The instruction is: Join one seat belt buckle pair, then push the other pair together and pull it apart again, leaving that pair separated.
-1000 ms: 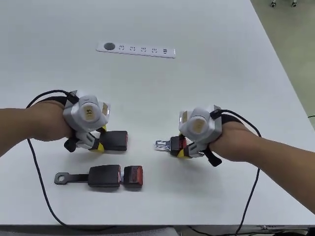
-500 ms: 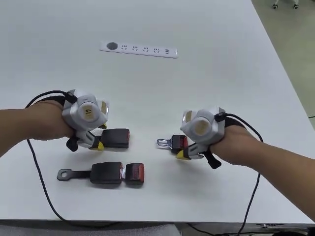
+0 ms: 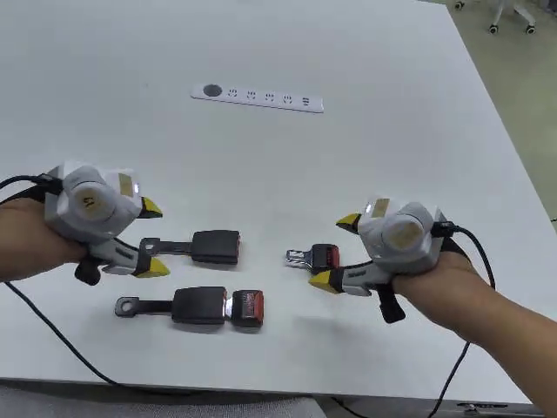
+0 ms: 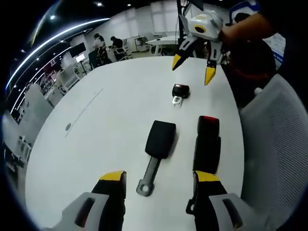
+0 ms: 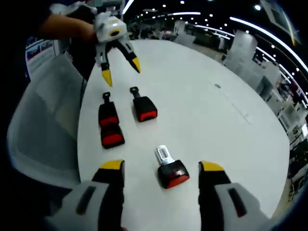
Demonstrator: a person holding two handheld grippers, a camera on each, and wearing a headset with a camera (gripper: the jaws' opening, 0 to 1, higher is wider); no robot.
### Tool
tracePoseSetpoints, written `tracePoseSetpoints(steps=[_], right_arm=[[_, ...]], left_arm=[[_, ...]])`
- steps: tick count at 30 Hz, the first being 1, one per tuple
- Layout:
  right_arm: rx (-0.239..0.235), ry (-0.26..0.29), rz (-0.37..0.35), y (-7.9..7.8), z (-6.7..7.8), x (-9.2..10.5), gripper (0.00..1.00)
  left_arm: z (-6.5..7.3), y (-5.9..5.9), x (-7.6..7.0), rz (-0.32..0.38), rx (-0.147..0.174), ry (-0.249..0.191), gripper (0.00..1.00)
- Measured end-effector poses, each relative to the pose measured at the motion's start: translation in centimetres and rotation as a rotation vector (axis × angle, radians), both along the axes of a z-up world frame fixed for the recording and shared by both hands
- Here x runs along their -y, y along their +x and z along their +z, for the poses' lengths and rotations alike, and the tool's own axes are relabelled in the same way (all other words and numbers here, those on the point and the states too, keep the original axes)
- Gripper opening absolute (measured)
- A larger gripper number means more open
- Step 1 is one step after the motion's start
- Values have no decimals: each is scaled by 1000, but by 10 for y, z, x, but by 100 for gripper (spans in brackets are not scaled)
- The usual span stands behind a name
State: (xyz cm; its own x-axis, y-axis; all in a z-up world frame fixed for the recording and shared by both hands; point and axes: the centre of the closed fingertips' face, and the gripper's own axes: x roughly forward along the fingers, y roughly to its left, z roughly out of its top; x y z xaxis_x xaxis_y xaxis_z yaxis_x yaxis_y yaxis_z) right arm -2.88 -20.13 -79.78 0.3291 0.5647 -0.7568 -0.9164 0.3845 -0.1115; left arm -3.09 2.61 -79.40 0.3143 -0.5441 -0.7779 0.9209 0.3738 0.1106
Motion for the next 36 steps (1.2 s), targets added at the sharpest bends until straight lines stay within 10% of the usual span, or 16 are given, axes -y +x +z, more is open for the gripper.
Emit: tracePoseSetpoints(steps=[12, 36], right_arm=[[-4, 84, -109, -24, 9, 13, 80], [15, 92, -162, -52, 3, 31, 100]], left_arm=[[13, -44, -49, 164, 14, -96, 78], [3, -76, -78, 307, 11, -196, 100]])
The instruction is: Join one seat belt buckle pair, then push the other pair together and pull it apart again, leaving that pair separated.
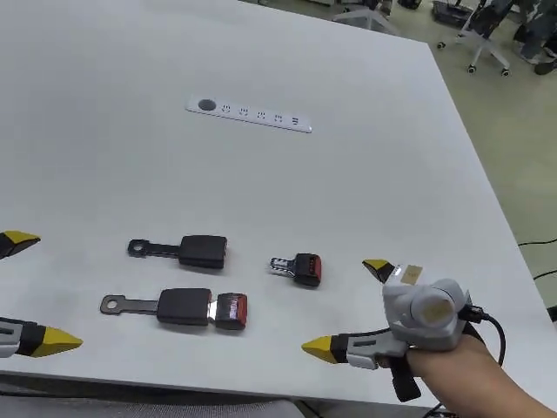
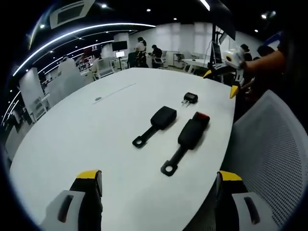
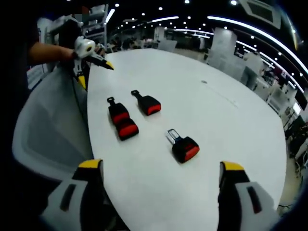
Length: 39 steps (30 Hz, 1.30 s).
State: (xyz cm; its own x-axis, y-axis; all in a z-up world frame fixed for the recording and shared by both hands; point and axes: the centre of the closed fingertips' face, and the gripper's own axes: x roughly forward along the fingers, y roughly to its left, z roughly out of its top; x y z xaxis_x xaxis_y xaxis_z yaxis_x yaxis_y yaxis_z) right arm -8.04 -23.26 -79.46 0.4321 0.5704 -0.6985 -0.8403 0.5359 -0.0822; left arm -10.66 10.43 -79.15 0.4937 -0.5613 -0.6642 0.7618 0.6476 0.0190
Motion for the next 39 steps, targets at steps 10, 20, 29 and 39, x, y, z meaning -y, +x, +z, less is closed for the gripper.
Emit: tracePoseSetpoints(steps=[10, 20, 29, 39], right_arm=[[4, 14, -13, -2, 2, -1, 100], [11, 31, -14, -4, 4, -2, 100], [15, 50, -20, -3, 7, -6, 100], [-3, 64, -29, -2, 4, -5, 100]], left_arm=[[2, 5, -5, 14, 20, -9, 100], [2, 6, -5, 17, 23, -11, 100], [2, 9, -8, 22, 28, -8, 100], [0, 10, -10, 28, 30, -9, 100]])
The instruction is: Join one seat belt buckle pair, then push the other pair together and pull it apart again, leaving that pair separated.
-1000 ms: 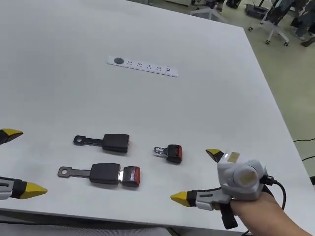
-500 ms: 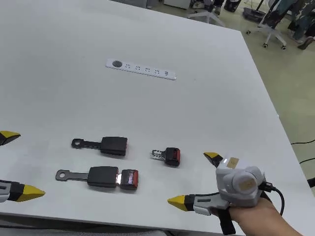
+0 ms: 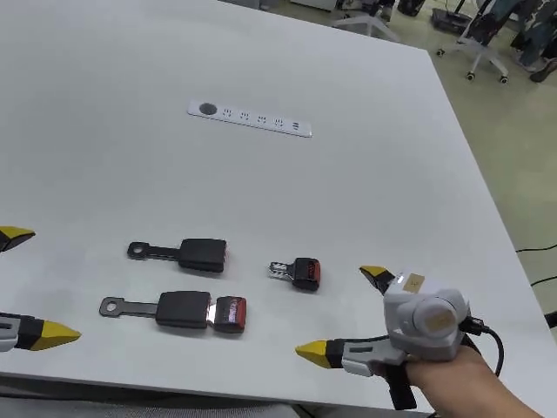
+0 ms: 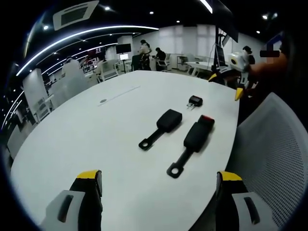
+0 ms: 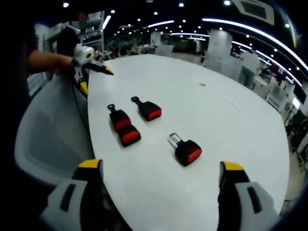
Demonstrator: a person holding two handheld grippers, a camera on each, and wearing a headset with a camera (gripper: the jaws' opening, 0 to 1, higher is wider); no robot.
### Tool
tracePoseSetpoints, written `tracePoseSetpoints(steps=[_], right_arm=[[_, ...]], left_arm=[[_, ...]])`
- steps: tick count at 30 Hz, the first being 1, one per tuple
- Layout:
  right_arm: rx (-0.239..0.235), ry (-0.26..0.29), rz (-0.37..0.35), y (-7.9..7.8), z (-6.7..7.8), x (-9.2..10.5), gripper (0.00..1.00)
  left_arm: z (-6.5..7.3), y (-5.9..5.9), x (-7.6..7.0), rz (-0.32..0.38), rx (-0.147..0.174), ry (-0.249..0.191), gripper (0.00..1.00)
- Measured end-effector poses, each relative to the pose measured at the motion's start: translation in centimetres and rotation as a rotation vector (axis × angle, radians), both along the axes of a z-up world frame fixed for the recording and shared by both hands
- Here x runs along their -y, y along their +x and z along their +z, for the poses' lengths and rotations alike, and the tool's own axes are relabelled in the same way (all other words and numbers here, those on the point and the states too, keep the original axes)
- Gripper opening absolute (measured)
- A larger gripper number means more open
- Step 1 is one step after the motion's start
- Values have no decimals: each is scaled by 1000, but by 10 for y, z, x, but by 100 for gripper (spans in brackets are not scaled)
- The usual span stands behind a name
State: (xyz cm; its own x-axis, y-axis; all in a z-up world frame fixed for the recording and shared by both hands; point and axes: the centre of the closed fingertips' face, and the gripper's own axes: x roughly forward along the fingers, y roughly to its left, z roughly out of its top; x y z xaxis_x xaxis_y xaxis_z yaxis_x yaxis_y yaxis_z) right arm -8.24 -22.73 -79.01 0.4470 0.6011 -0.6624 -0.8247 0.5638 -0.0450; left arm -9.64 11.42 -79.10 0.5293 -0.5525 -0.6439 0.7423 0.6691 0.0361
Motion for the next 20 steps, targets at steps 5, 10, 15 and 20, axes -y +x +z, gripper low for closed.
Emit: tracePoseSetpoints(steps=[5, 10, 15, 20], right_arm=[[-2, 6, -4, 1, 1, -1, 100], [-3, 8, -4, 2, 1, -2, 100], [-4, 10, -4, 2, 0, -3, 100], [-5, 11, -6, 1, 0, -3, 100]], left_arm=[[-2, 0, -1, -3, -1, 3, 100], [0, -1, 3, -1, 1, 7, 100], [4, -3, 10, -13, 2, 6, 100], [4, -4, 12, -17, 0, 8, 100]])
